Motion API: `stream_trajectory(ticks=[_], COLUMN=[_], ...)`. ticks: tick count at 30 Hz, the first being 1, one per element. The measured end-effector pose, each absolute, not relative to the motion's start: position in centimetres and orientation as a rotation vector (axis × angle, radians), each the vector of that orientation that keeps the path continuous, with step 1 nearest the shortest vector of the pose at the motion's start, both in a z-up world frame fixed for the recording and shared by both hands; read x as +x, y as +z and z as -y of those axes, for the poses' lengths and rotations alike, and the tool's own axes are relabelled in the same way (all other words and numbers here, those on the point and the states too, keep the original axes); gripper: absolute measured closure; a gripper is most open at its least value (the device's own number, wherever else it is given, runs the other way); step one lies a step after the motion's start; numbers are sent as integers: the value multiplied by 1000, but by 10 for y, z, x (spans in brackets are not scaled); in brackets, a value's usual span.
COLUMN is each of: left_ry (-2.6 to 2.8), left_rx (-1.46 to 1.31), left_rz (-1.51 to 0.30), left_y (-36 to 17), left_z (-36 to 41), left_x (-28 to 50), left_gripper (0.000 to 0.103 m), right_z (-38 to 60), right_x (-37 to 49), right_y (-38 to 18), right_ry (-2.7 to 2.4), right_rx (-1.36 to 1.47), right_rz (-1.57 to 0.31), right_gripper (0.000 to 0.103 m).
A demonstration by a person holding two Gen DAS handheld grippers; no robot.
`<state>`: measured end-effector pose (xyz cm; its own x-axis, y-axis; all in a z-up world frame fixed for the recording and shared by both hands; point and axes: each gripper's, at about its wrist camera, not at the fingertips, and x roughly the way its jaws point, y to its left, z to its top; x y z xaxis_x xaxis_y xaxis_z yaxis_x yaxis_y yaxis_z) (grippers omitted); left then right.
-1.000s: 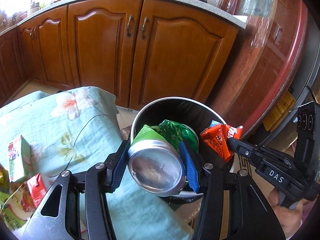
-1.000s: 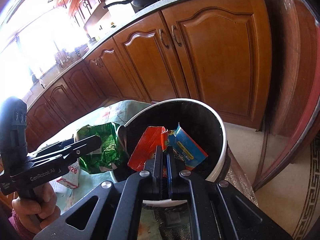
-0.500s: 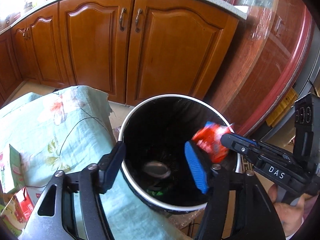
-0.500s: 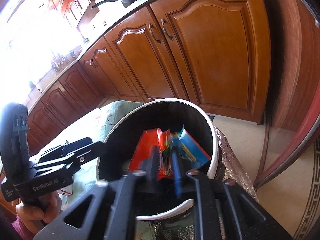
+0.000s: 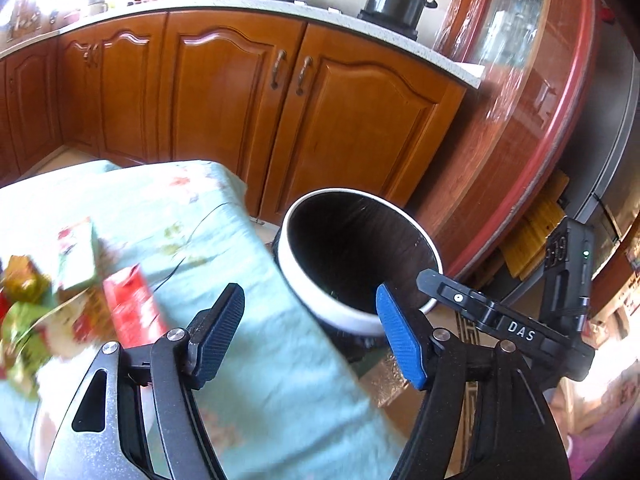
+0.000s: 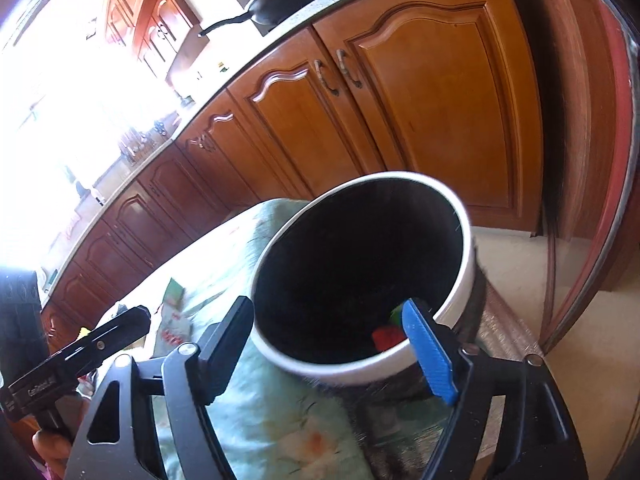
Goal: Collect trash
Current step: 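Open both grippers to drop the can and packets into the bin, then grasp the white foam net with the left gripper while the right gripper grasps the red milk carton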
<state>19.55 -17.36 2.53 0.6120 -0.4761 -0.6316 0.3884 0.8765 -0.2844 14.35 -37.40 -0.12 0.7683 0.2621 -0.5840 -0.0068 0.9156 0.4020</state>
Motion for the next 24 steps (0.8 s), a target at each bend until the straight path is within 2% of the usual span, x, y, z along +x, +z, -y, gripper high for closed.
stream_trajectory(ticks=[5, 24], left_ry=[-485, -282], left_rx=[-129, -215], left_rz=[-755, -733], left_y=[25, 7], left_z=[142, 18], left_x=[163, 92], left_gripper=[30, 30], right_z=[348, 245], right_x=[126, 92], right_y=[-5, -22], right_ry=[188, 326], right_rx=[401, 295], right_rz=[-696, -761], right_gripper=[21, 20])
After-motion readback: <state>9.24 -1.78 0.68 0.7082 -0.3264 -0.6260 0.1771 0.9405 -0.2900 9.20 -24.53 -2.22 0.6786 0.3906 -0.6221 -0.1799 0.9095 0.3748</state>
